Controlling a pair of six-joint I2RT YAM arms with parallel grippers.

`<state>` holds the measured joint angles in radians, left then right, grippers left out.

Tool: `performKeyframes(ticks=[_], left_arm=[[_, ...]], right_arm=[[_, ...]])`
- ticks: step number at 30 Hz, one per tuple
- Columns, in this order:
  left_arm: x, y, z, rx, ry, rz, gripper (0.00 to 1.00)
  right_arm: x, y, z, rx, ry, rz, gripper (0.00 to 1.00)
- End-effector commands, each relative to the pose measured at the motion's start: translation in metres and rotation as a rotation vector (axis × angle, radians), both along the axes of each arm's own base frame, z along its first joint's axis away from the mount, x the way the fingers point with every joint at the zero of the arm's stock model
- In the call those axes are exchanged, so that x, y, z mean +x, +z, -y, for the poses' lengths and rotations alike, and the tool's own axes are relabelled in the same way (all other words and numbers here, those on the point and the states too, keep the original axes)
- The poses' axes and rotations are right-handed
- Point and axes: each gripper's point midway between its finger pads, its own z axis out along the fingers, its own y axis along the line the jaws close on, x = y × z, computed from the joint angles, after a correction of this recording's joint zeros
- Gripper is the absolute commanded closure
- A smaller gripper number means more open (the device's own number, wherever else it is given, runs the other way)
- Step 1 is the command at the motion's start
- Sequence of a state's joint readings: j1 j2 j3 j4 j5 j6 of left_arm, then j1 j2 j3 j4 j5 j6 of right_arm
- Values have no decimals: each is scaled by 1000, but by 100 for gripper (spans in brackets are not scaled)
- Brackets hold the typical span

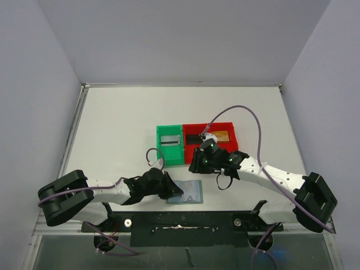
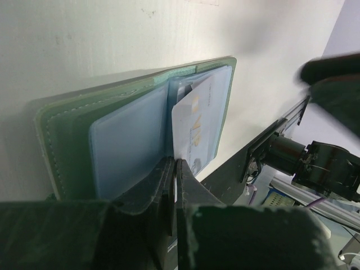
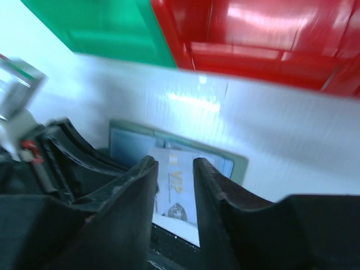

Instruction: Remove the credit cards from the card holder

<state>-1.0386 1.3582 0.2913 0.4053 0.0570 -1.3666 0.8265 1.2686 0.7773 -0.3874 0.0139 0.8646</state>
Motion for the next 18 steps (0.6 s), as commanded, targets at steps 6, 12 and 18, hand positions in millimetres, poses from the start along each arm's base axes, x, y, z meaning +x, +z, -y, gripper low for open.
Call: performKeyframes(ticks=[6, 12, 18], left_arm=[[13, 15, 6, -22, 13, 50, 100], [13, 14, 8, -29, 15, 39, 96], [12, 13, 5, -43, 30, 31, 89]], right_arm=[[-39, -28, -38, 207, 16, -134, 78], [-51, -59, -31, 93, -4, -206, 79], [-56, -57, -27, 45, -11, -200, 79]])
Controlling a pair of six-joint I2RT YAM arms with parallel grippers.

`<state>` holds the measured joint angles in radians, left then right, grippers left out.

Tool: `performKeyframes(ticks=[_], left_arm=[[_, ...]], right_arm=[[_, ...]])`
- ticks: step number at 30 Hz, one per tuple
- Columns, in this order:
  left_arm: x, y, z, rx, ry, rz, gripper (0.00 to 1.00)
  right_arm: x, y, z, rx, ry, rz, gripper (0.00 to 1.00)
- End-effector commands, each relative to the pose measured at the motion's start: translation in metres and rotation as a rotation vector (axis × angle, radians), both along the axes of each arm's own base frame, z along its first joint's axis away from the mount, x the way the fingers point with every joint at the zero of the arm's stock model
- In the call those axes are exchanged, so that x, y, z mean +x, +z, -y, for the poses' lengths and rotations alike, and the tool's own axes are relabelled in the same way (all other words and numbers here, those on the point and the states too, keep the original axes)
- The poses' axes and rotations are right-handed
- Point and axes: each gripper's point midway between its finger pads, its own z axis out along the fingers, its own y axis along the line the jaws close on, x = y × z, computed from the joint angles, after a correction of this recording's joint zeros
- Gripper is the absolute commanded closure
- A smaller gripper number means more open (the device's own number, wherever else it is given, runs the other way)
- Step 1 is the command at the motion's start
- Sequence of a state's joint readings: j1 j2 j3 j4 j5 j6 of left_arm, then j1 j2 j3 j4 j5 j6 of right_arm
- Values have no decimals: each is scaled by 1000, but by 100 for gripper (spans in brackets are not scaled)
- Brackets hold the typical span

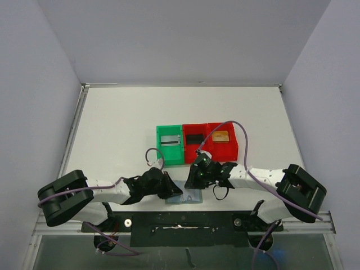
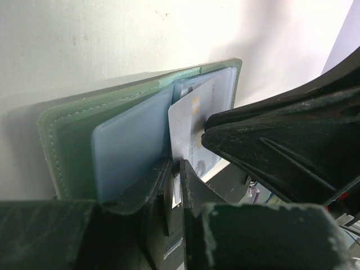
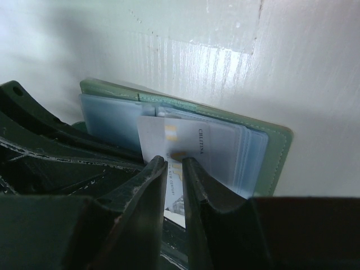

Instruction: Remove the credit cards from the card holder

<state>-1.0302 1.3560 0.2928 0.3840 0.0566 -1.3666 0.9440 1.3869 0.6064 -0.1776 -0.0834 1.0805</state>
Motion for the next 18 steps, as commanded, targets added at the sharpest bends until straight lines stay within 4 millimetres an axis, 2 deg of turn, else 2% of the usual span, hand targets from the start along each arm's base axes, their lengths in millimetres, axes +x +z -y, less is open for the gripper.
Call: performKeyframes(ticks=[1, 5, 8, 18], left_arm=[[11, 16, 8, -59, 23, 39, 89], [12, 15, 8, -60, 27, 38, 90], [12, 17, 9, -64, 24, 39, 90], [12, 15, 10, -63, 22, 37, 89]], right_arm=[[1, 9, -2, -17, -13, 24, 79], [6, 24, 0, -6, -24, 62, 77], [8, 28, 2, -17, -21, 76, 75], [-4, 1, 11, -98, -7, 9, 75]])
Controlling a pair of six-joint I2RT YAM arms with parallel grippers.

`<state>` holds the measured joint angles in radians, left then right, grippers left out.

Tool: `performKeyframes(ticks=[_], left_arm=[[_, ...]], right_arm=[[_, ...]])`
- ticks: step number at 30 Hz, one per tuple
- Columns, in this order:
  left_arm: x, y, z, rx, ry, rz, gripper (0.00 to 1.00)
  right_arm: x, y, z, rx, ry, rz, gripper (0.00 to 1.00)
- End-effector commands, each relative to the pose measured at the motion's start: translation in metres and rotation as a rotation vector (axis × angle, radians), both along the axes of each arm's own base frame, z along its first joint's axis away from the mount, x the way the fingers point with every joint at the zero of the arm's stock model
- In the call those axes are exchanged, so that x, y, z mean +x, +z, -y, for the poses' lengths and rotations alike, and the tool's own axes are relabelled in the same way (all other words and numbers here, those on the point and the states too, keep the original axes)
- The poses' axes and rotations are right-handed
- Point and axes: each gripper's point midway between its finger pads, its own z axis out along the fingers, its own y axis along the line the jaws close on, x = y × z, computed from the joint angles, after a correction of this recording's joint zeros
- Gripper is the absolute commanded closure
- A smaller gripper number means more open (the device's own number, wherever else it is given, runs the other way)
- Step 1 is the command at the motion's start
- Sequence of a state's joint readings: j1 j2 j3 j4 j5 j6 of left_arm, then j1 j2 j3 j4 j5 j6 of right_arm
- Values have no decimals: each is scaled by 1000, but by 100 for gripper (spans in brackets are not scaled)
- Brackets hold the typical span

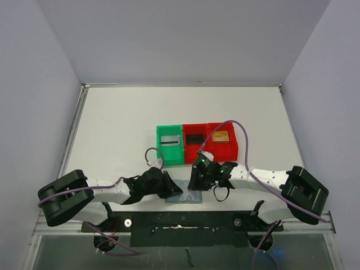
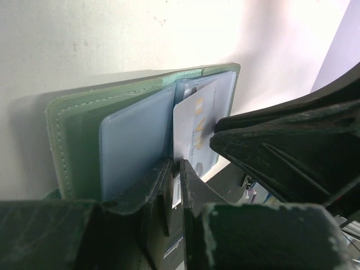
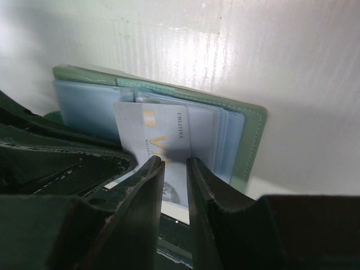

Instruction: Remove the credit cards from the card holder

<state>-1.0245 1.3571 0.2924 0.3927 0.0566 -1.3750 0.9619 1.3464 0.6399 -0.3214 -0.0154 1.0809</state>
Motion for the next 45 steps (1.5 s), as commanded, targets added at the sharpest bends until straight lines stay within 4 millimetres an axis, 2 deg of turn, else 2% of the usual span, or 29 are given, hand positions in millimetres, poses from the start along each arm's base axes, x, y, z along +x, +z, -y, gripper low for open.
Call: performKeyframes(ticks=[1, 5, 8, 11, 15, 23, 28, 32, 35, 40, 45], left_arm=[[9, 14, 10, -55, 12, 36, 88], [9, 14, 11, -75, 16, 26, 81], [8, 14, 12, -99, 24, 17, 80], [7, 14, 12, -111, 33, 9, 85], [8, 14, 9, -105, 48, 10, 99], [8, 15, -14, -26, 81, 33, 100], [3, 20, -28, 21, 56, 69, 100], [4, 34, -33, 23, 40, 119, 100], [6, 47, -34, 21, 25, 168, 100], [10, 67, -33, -4, 5, 252, 100], [15, 92, -30, -66, -6, 343, 100]], right_arm=[[-1, -7, -5, -20, 12, -7, 75], [-5, -13, -6, -30, 15, -26, 76], [-6, -15, -8, -16, 8, -32, 76], [-6, -16, -7, -18, 0, -32, 77], [-6, -18, 0, -49, -18, -33, 77], [-1, -21, 14, -115, -37, -13, 77], [10, -4, 3, -74, -15, 39, 77], [22, 19, -12, -9, 5, 97, 75], [32, 43, -20, 53, 2, 152, 67], [45, 75, -21, 171, -33, 239, 51], [57, 103, -16, 345, -74, 361, 43]])
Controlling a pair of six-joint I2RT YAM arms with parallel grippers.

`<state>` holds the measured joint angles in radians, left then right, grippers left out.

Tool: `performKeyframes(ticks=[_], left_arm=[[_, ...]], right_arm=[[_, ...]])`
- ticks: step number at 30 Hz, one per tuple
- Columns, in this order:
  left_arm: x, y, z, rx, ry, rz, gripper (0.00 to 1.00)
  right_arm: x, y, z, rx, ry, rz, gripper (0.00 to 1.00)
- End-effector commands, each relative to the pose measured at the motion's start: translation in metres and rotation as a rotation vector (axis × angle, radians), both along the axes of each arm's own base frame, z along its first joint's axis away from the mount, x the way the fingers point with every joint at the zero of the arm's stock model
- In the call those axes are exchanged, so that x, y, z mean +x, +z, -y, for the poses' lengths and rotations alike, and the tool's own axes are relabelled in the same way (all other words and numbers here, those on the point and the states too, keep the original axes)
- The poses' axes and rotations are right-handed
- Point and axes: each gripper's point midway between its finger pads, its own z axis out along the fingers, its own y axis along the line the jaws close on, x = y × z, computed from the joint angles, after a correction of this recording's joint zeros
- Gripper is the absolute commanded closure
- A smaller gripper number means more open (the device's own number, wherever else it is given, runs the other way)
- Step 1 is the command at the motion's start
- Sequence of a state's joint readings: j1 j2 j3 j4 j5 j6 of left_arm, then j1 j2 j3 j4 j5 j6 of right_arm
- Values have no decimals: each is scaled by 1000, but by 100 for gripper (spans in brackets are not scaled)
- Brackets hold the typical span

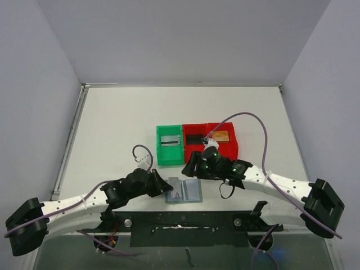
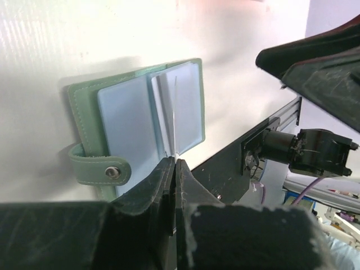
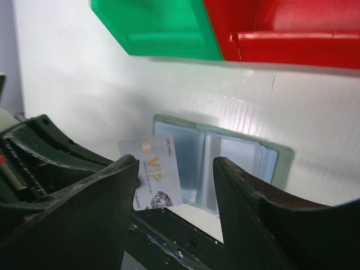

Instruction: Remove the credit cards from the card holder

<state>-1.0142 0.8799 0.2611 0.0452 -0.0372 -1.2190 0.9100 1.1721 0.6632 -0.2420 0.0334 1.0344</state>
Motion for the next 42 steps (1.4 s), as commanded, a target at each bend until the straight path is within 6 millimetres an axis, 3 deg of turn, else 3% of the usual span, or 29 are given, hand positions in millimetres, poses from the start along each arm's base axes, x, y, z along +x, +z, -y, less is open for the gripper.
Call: performKeyframes(ticks=[1, 7, 9, 13, 18, 25, 32, 42], left_arm=[[15, 48, 10, -92, -12, 160, 100], [17, 80, 11, -188, -34, 296, 100], [16, 90, 11, -225, -46, 337, 100], [13, 100, 7, -262, -59, 387, 100], [16, 104, -2, -279, -73, 382, 100], [23, 112, -8, -355, -127, 360, 100], [10, 128, 0, -431, -257, 399, 100], [11, 135, -3, -468, -249, 400, 100]], right_arm=[[18, 38, -3, 191, -28, 171, 42], [17, 58, 9, 295, -22, 276, 38], [14, 58, 11, 312, 2, 264, 30], [11, 56, 11, 361, 44, 236, 29], [6, 72, 2, 459, 118, 283, 29], [-1, 83, -13, 507, 228, 292, 35], [-5, 90, -24, 543, 301, 288, 39], [-20, 104, -31, 610, 403, 295, 49]])
